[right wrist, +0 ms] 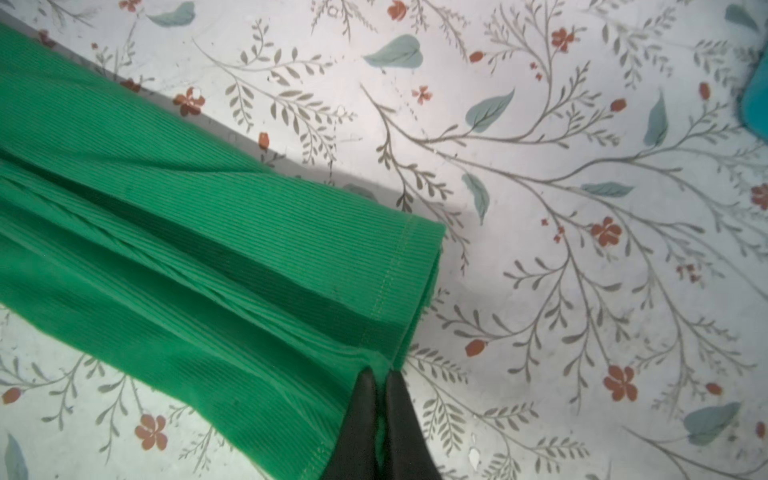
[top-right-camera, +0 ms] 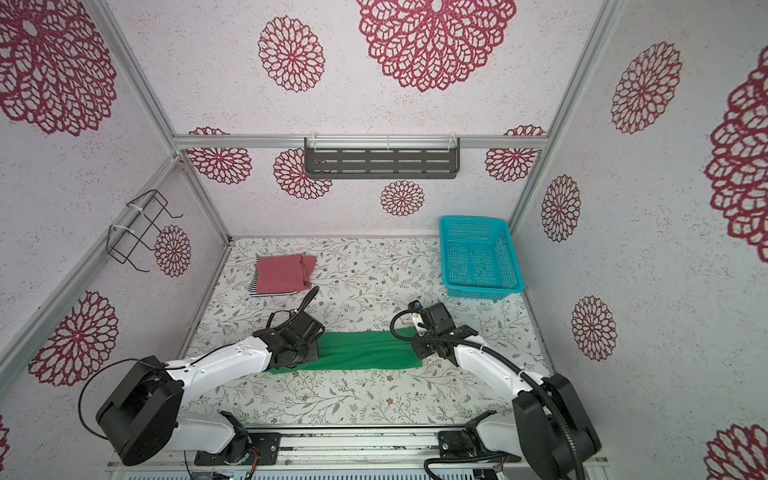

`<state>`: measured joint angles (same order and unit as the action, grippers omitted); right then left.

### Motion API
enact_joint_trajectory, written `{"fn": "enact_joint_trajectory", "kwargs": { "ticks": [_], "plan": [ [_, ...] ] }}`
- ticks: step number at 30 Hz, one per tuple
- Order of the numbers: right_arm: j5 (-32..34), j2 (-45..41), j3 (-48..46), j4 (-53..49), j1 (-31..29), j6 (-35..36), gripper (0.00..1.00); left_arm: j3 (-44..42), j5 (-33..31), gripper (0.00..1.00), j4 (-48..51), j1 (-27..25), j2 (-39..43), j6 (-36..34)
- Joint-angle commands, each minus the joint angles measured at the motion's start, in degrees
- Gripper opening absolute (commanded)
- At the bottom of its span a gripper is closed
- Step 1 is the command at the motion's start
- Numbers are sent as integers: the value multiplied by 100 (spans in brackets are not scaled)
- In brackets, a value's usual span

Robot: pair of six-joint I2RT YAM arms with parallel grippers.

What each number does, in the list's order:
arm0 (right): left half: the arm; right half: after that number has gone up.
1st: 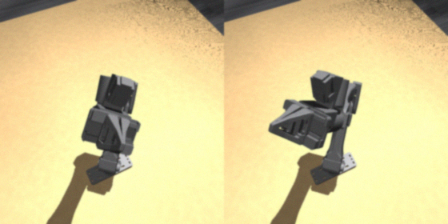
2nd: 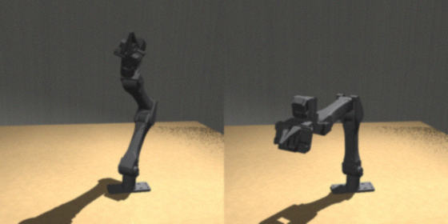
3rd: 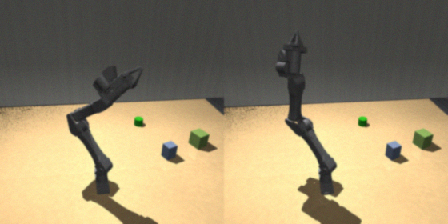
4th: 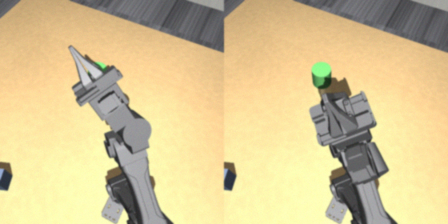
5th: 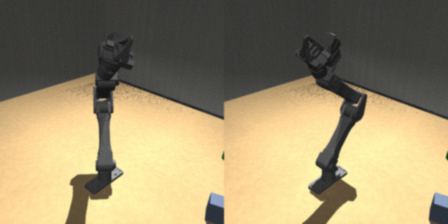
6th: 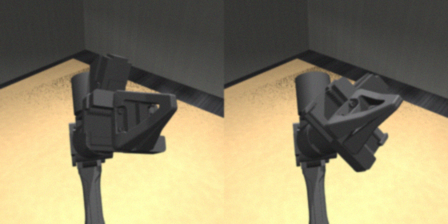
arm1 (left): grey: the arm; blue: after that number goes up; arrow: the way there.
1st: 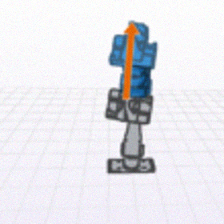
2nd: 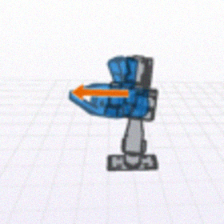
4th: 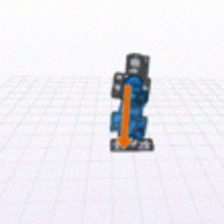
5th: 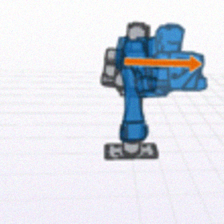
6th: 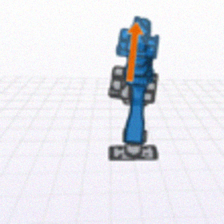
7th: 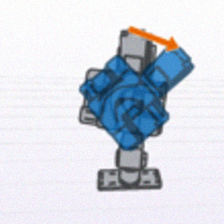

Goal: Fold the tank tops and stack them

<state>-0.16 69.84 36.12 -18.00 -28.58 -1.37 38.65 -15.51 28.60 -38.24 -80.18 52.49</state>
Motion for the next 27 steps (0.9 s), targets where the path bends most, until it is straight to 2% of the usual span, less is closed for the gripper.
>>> {"fn": "enact_joint_trajectory", "kwargs": {
  "ticks": [1, 2, 3, 6, 10, 13, 15, 19, 24, 27],
  "plan": [
    [168, -525, -2, 1, -21, -372, 44, -174, -277, 55, -33, -17, 334, 754],
    [208, -616, 53, -91, -12, -373, 50, -151, -365, 67, 109, -17, 485, 734],
    [209, -694, 114, -168, -1, -365, 51, -80, -457, 73, 301, -17, 640, 684],
    [108, -700, 467, -518, 10, -375, 54, 314, -644, 78, 820, -10, 1007, 411],
    [77, -190, 1057, -951, -104, -900, 50, 795, -382, 70, 950, 92, 897, 31],
    [72, 368, 1431, -1100, -330, -1745, 41, 1092, -42, 61, 792, 89, 323, -20],
    [55, 714, 1560, -1030, -527, -2328, 32, 1112, 182, 58, 575, 97, -69, 45],
    [-16, 1160, 1483, -720, -793, -2929, 27, 906, 313, 55, 509, 305, -506, 168],
    [114, 1517, 1057, -505, -794, -3099, 22, 167, 610, 53, -15, 927, -384, 271],
    [267, 1400, 733, -738, -783, -3348, 21, -69, 681, 55, -80, 1196, -279, 230]
  ]
}}
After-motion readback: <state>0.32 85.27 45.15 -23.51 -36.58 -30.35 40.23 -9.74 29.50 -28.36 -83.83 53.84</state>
